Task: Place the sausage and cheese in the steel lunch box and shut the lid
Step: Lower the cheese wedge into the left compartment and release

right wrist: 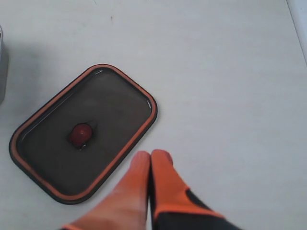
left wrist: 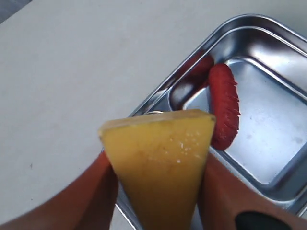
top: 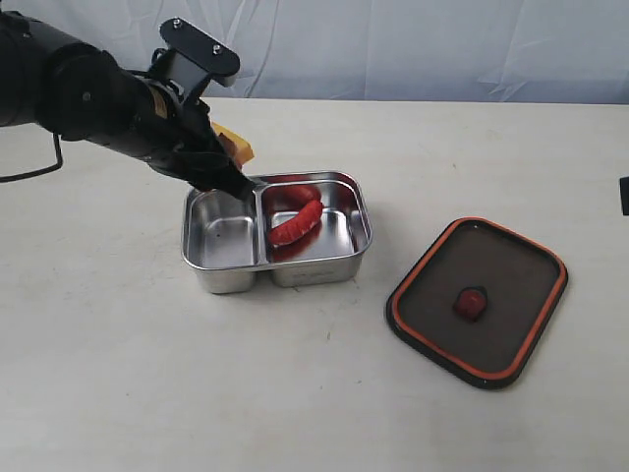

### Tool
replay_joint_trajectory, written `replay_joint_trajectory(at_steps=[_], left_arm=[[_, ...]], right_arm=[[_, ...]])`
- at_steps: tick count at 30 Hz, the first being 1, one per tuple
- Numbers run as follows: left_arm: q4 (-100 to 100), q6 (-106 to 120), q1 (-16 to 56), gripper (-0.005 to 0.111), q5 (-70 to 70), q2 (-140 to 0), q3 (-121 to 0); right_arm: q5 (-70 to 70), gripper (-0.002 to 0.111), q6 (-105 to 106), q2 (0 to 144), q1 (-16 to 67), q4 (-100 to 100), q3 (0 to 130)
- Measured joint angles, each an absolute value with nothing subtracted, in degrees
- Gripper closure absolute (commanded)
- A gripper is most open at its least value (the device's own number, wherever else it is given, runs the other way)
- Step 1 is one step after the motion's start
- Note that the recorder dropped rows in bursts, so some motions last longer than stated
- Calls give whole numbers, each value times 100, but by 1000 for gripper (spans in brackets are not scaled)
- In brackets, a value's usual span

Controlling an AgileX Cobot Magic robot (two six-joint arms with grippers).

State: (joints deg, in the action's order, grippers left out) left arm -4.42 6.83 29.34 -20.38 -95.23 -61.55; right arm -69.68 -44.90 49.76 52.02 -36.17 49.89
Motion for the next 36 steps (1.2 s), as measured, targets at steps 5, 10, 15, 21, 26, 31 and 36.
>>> replay_joint_trajectory(at_steps=[5, 10, 15, 21, 26, 31, 36], left_arm=[[-429, 683, 2934, 107, -1935, -9611, -6155], [-429, 683, 2920, 107, -1922, -10152, -6155], [-213, 683, 2920, 105, -2116, -10454, -6155], [-134, 674, 2920, 48, -2273, -10476, -6155], [-134, 674, 2920, 43, -2351, -10476, -6155], [-134, 670, 2920, 50, -2445, -10476, -6155], [-134, 670, 2920, 91, -2534, -10225, -6155]], right_arm=[[-6968, 108, -4490, 4976, 5202, -3661, 4989], [-6968, 108, -4490, 4976, 5202, -3661, 4989], [-6968, 108, -4490, 4976, 5202, -3661, 4989], [-6968, 108, -4490, 4976, 5202, -3661, 4989], [-6968, 108, -4490, 4976, 5202, -3661, 4989], [-6968, 108, -4490, 4976, 5202, -3661, 4989], [-6968, 108, -4563, 4976, 5202, -3661, 4989]])
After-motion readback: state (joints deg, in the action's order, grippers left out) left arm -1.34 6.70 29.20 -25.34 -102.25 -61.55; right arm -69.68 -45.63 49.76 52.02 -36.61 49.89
